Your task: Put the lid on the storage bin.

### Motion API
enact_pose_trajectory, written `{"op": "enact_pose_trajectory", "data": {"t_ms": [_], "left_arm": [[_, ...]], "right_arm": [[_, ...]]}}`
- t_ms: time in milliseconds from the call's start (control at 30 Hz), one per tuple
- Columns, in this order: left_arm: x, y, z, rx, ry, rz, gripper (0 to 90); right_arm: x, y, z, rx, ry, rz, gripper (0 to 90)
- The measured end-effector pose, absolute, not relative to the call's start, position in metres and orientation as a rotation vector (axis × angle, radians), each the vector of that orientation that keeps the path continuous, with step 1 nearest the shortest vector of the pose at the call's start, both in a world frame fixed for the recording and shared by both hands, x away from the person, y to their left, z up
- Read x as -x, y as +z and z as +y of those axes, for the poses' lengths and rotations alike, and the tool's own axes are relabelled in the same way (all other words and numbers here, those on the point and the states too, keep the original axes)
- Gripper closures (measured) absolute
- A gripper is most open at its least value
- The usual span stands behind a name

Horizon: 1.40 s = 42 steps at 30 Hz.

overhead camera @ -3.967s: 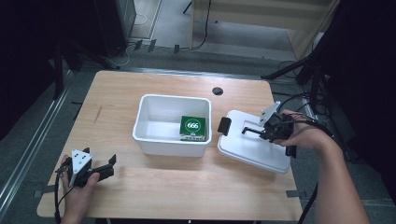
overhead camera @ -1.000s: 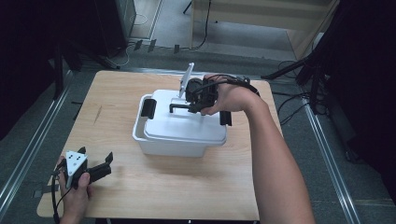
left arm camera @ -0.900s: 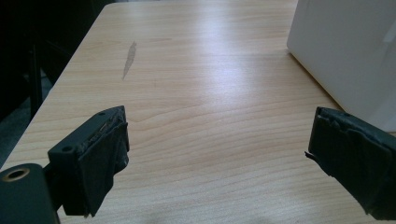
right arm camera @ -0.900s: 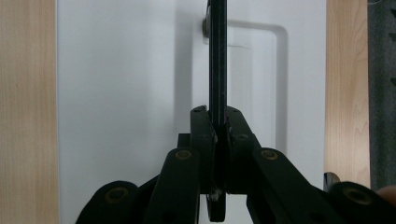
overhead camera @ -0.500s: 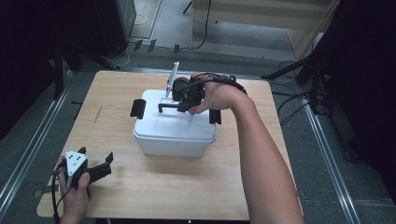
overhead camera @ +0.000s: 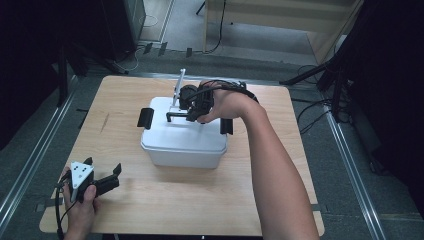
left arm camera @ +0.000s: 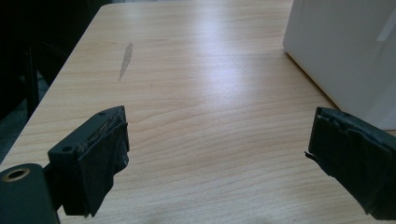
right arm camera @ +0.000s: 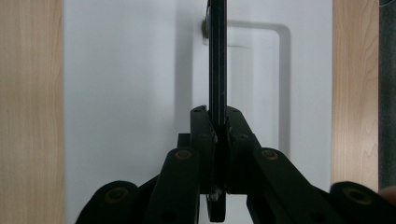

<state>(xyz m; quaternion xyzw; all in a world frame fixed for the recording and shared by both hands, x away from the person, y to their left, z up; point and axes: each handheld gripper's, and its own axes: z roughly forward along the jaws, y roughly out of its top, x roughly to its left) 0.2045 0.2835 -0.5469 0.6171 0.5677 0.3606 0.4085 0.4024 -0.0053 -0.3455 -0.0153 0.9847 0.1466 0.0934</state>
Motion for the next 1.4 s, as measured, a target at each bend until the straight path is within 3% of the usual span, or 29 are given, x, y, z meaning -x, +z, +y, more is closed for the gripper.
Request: {"op": "enact_pose_trajectory", "data": {"t_ms": [567, 1033, 1067, 1167, 1400], "left_arm": [[-0.204, -0.547, 0.284, -1.559, 0.912, 1.428, 5.8], [-0.205, -0.547, 0.283, -1.567, 0.916, 1.425, 5.8], [-0.205, -0.547, 0.283, -1.567, 0.916, 1.425, 5.8], [-0.205, -0.547, 0.283, -1.569, 0.916, 1.426, 5.8], [-0.205, -0.547, 0.283, -1.57, 0.916, 1.425, 5.8]], "right_arm": [[-0.405, -0.351, -0.007, 0.034, 0.459, 2.921, 84.7], [-0.407, -0.348, -0.02, -0.032, 0.483, 2.917, 61.6], [-0.407, -0.347, -0.021, -0.036, 0.483, 2.911, 63.6], [-0.407, -0.344, -0.024, -0.01, 0.519, 2.899, 81.6], [-0.404, -0.343, -0.022, 0.032, 0.524, 2.916, 85.4]]}}
